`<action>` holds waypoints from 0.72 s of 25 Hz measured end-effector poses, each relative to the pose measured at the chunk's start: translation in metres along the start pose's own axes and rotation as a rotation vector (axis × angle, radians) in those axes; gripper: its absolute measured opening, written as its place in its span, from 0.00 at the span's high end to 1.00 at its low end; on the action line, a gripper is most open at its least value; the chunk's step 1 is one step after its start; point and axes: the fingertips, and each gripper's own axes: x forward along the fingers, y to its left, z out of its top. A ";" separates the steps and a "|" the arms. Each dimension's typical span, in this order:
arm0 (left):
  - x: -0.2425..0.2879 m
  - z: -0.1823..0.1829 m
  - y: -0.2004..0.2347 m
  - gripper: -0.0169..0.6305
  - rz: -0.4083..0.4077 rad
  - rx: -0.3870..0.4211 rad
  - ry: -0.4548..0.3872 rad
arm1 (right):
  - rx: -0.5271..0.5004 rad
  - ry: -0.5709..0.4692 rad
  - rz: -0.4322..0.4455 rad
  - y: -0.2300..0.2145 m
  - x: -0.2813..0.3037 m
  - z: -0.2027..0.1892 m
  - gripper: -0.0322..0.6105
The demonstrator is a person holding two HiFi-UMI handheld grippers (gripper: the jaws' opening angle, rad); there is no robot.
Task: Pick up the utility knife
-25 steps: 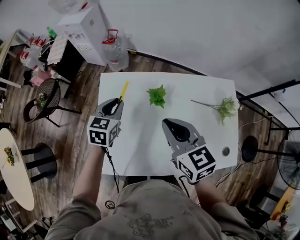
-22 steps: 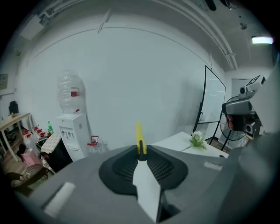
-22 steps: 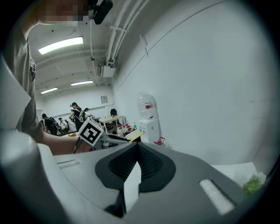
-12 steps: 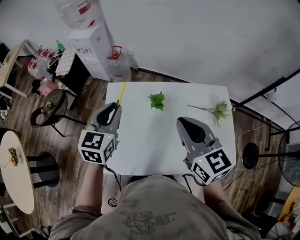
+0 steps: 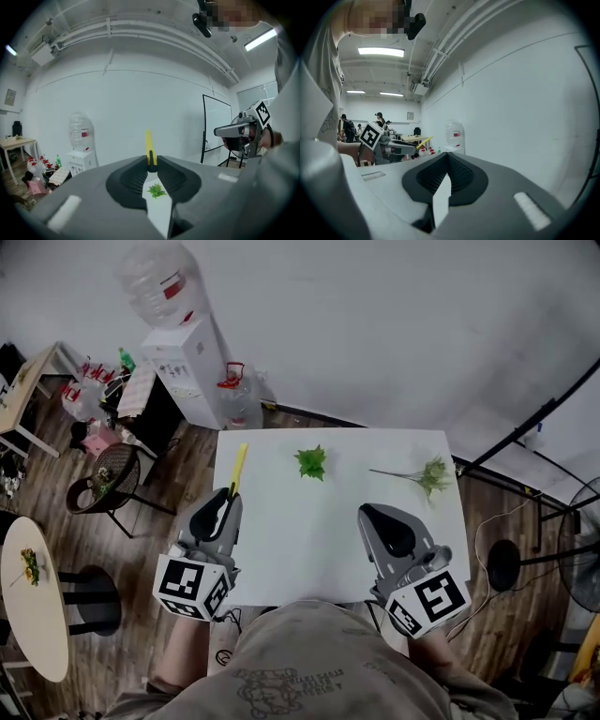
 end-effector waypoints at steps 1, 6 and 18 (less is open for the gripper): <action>-0.001 -0.002 -0.002 0.87 -0.003 0.001 0.008 | 0.003 0.002 -0.001 0.000 -0.001 -0.001 0.91; -0.002 0.002 -0.004 0.87 -0.008 0.010 0.006 | 0.006 0.001 0.011 0.002 0.006 0.000 0.91; -0.010 0.003 0.006 0.87 0.005 0.021 0.008 | 0.038 0.005 0.002 0.004 0.017 -0.003 0.91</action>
